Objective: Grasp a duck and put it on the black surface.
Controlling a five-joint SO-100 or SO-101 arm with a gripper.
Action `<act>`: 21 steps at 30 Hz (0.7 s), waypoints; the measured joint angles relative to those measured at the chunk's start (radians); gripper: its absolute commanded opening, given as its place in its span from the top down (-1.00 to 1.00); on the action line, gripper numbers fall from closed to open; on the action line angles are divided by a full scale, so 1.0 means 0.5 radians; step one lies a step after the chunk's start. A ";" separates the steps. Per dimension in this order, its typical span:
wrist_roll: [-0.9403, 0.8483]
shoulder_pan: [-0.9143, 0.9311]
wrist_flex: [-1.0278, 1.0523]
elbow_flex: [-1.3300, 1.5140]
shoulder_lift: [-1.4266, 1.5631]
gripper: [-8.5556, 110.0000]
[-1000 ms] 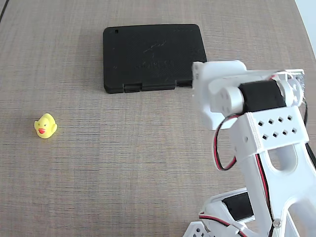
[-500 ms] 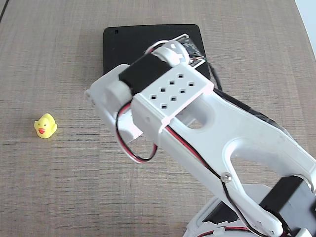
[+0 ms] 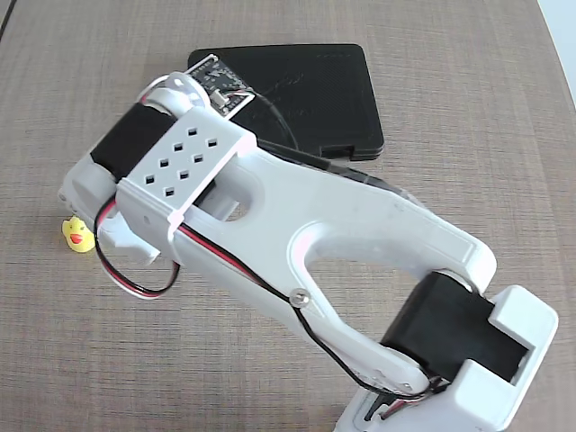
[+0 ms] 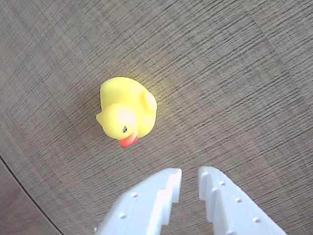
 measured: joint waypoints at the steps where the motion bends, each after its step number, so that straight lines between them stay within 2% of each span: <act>1: 0.000 -0.012 0.000 -0.040 -0.055 0.74; 10: 0.000 -0.040 0.000 -0.310 -0.387 0.36; 21: 0.000 -0.080 0.000 -0.647 -0.749 0.33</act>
